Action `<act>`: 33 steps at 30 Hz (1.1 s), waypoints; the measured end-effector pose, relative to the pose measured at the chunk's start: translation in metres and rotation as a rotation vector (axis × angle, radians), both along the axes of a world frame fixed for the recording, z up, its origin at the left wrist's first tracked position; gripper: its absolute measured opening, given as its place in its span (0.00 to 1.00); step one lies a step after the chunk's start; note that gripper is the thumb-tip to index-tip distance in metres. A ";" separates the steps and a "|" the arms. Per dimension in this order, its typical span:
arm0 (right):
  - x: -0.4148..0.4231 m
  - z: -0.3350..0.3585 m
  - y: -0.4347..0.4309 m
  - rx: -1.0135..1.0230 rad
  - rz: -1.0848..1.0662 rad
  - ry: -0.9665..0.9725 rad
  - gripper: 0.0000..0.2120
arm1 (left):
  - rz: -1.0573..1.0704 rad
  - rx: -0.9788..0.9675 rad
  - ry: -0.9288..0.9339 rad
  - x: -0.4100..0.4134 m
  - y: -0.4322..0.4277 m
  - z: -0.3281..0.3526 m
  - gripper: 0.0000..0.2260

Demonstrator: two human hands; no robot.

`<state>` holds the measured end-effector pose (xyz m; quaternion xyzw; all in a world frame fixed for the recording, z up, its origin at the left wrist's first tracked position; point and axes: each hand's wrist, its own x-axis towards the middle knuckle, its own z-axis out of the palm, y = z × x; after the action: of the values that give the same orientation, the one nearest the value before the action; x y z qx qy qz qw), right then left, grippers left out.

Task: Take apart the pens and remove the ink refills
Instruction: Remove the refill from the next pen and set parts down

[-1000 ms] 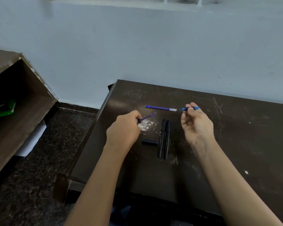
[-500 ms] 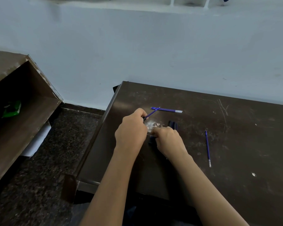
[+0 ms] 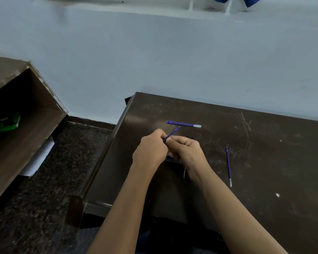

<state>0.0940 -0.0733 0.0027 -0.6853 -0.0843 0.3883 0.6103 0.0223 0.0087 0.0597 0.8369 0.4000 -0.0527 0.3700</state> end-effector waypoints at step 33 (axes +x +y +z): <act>0.095 -0.002 0.031 -0.708 0.549 -1.188 0.12 | 0.059 -0.278 0.008 0.008 -0.007 0.015 0.16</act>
<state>0.1888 -0.0428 0.0004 -0.8899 -0.4378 0.0949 0.0858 0.0307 0.0017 0.0752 0.7653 0.4148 -0.1001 0.4819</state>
